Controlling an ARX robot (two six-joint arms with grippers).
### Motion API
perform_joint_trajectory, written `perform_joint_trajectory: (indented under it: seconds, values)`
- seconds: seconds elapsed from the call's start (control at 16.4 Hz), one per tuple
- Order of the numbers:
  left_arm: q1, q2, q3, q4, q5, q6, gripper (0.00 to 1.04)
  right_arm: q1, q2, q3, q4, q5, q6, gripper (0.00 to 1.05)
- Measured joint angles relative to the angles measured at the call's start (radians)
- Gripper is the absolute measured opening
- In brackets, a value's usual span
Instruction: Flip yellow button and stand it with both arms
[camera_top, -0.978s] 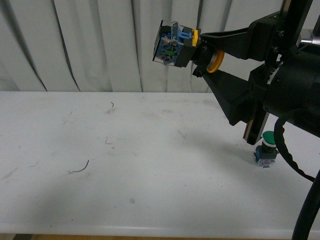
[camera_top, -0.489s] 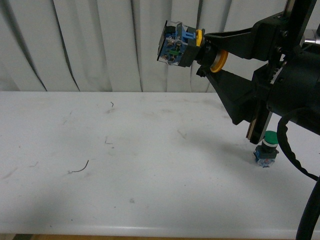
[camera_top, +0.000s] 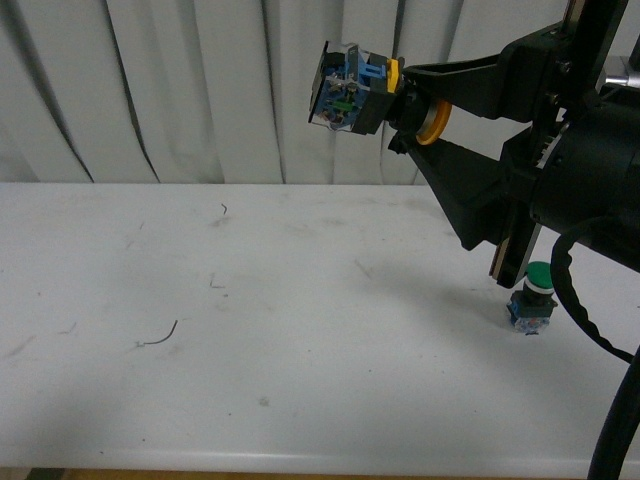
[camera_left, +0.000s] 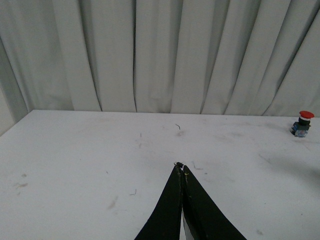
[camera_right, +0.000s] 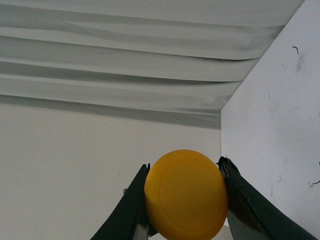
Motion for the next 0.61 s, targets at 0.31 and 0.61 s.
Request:
perform_joint_trajectory:
  seconds: [0.31, 0.61]
  values:
    - [0.000, -0.040, -0.045, 0.010, 0.000, 0.000, 0.02, 0.006, 0.000, 0.000, 0.001, 0.004, -0.001, 0.36]
    - [0.000, -0.040, -0.045, 0.005, 0.000, 0.000, 0.11, 0.005, -0.006, 0.000, -0.003, 0.012, -0.037, 0.36]
